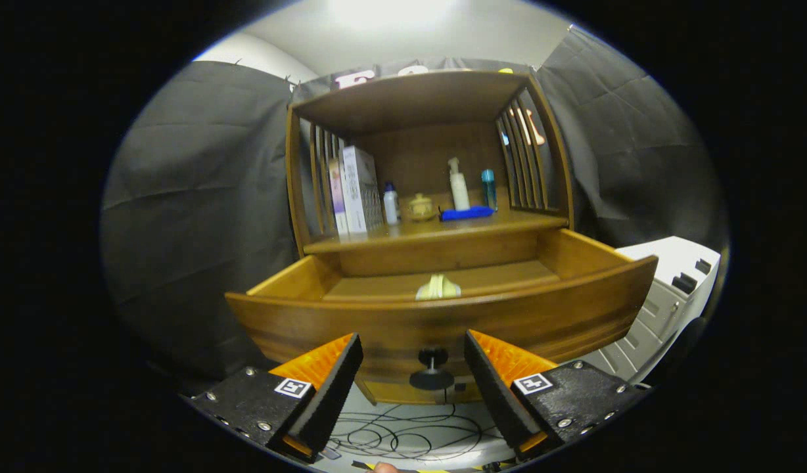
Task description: Pull open the drawer, take out the items inside it, and place them on the countertop above the cabinet.
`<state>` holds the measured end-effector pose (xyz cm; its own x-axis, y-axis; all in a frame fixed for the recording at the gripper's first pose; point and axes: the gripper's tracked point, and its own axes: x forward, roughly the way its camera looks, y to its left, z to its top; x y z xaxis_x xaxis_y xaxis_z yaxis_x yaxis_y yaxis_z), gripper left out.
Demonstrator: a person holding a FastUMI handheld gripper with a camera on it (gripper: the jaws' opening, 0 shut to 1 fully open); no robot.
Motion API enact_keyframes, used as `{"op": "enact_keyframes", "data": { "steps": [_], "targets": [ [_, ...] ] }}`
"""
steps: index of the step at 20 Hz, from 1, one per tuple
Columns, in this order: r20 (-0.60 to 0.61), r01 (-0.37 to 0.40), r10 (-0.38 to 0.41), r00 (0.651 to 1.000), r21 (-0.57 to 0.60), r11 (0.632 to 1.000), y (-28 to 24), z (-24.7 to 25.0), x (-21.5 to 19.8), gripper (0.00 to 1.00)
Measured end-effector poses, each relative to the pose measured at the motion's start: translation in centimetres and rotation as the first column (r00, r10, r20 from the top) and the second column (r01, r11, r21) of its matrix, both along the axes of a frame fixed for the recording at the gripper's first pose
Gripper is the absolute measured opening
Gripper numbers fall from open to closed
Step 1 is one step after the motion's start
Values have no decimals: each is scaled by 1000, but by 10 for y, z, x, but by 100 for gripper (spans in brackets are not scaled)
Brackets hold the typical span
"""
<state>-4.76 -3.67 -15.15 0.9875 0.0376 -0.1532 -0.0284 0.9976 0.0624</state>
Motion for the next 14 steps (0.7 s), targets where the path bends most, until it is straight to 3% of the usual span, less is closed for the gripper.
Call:
{"op": "enact_keyframes", "data": {
  "steps": [8, 14],
  "targets": [
    [-48, 54, -58, 997, -77, 996, 1, 85, 56, 96],
    [-259, 141, -155, 953, -72, 987, -4, 67, 128, 96]
  ]
}}
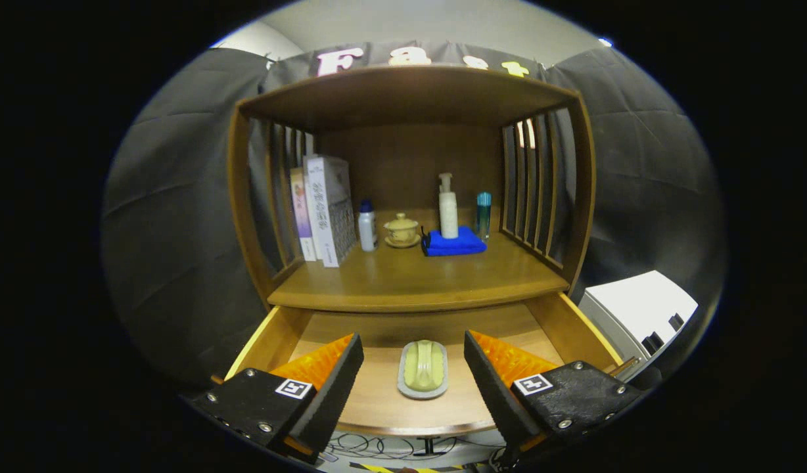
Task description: Pull open the drawer, take out the items inside it, and place them on the countertop above the cabinet.
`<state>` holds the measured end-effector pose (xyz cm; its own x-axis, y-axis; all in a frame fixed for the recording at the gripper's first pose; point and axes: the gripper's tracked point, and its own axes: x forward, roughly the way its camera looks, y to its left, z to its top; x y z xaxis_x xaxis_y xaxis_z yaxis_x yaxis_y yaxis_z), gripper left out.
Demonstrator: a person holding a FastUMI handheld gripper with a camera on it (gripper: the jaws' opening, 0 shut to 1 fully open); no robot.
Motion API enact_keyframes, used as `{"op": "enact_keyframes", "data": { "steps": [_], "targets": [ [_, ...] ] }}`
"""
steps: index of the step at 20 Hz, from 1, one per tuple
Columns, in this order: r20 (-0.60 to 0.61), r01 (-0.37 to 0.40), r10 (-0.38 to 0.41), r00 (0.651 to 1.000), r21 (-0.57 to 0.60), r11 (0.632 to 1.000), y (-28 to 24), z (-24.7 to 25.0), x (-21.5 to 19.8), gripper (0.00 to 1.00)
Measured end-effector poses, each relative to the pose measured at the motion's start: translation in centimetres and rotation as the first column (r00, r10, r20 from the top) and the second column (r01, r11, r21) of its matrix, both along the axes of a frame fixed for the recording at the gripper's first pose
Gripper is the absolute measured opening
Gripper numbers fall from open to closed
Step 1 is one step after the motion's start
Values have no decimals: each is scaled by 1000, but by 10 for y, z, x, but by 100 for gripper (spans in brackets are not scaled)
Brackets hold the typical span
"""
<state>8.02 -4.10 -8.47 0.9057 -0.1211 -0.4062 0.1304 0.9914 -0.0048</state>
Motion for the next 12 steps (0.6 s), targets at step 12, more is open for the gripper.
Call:
{"op": "enact_keyframes", "data": {
  "steps": [12],
  "targets": [
    [-395, 82, -71, 916, 11, 997, -18, -109, 59, 96]
  ]
}}
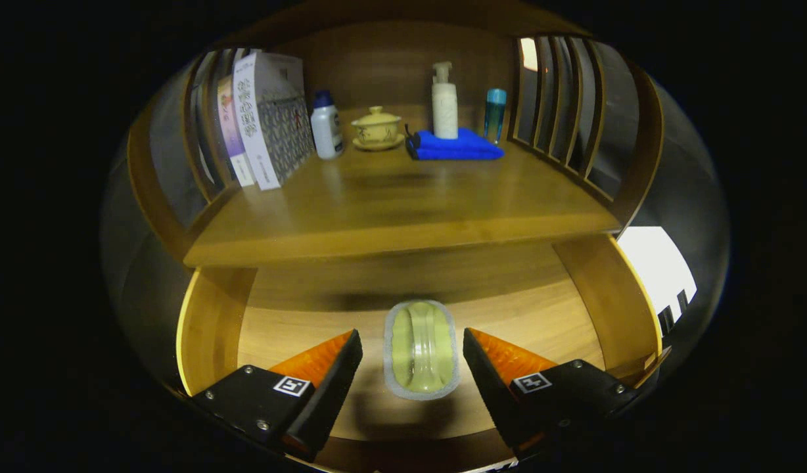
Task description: Pull open the drawer, take out the items inside it, and place them on the countertop above the cabinet.
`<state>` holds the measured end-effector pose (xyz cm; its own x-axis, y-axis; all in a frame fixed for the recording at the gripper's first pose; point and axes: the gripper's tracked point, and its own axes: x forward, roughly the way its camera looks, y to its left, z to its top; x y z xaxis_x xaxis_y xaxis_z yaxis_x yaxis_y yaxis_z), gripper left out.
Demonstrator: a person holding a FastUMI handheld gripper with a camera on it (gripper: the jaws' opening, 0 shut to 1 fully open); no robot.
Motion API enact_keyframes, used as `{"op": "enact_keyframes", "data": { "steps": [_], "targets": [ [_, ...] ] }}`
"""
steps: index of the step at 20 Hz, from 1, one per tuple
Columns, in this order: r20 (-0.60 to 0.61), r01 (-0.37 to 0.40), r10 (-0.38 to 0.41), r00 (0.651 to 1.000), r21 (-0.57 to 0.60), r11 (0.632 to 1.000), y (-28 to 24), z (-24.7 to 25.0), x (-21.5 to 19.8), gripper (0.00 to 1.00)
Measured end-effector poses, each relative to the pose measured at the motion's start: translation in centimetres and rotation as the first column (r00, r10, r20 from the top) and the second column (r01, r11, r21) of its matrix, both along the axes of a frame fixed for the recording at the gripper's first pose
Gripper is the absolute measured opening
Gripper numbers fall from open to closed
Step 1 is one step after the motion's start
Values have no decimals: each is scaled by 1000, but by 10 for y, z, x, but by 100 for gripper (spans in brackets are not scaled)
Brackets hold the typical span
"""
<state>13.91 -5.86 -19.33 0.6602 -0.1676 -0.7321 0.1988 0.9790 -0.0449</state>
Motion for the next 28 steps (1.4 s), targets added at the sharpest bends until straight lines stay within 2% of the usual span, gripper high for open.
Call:
{"op": "enact_keyframes", "data": {
  "steps": [2, 6, 10, 13, 17, 20, 22, 25, 28],
  "targets": [
    [-27, 8, -7, 1000, 25, 1000, 0, -9, 4, 94],
    [-104, 28, -25, 994, 27, 999, -5, -27, -1, 81],
    [-118, 28, -27, 993, 8, 1000, -10, -35, -2, 53],
    [-117, 32, -31, 993, 7, 999, -13, -37, -8, 24],
    [-97, 52, -53, 994, -8, 999, -18, -37, -24, 17],
    [-67, 21, -23, 997, -32, 999, -18, -28, -35, 11],
    [-8, -7, 7, 1000, -28, 1000, -10, -13, -35, 11],
    [54, 10, -6, 999, -81, 997, -19, 21, -46, 11],
    [125, 21, -12, 992, -67, 998, -17, 55, -43, 11]
  ]
}}
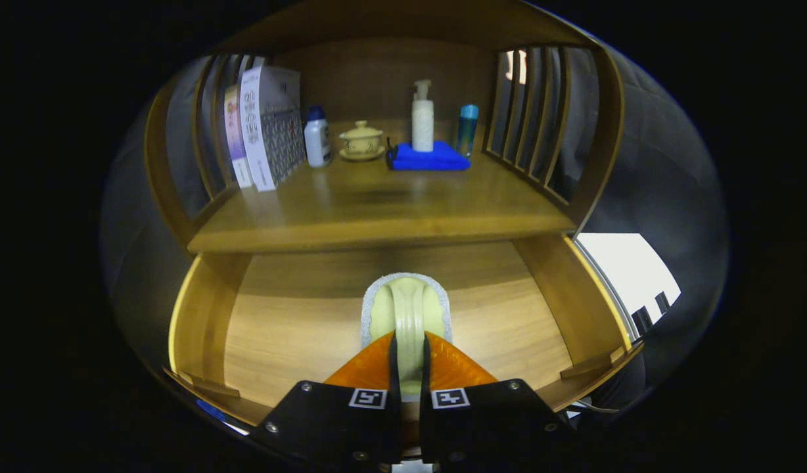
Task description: Pull open the drawer, take out the items inside it, and place them on the countertop above the cabinet.
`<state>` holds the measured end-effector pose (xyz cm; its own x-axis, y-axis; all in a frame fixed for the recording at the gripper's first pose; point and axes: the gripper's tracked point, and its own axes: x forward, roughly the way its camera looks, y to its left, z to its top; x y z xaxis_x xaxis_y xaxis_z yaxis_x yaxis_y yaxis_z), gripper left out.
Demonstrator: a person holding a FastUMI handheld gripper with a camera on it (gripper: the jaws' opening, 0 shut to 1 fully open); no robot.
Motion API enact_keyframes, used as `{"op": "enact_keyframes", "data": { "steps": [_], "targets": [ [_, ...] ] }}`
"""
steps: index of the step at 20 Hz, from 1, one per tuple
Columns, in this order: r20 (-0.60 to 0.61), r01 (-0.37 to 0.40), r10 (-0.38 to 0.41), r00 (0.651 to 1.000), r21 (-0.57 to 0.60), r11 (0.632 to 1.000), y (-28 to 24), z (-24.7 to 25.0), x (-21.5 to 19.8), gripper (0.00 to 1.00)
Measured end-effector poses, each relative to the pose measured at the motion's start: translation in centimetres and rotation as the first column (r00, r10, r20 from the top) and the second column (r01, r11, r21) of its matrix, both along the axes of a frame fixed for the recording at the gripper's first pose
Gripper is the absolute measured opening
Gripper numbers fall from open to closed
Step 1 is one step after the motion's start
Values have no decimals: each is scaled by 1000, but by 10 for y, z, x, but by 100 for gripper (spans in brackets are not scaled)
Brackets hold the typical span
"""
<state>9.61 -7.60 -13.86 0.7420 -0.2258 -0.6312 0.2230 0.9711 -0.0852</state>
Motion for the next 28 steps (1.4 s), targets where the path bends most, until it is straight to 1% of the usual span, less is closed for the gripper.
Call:
{"op": "enact_keyframes", "data": {
  "steps": [3, 6, 10, 13, 19, 23, 28],
  "targets": [
    [40, -9, 10, 999, -19, 1000, -3, 28, 7, 11],
    [74, -37, 39, 997, -23, 999, 5, 51, 26, 11],
    [90, -99, 105, 990, -65, 993, 16, 73, 61, 11],
    [101, -137, 142, 985, -62, 989, 24, 78, 92, 11],
    [70, -136, 141, 987, -70, 988, 1, 62, 141, 11],
    [66, -131, 132, 989, -20, 991, -4, 56, 169, 11],
    [77, -121, 117, 990, 41, 992, -10, 55, 192, 16]
  ]
}}
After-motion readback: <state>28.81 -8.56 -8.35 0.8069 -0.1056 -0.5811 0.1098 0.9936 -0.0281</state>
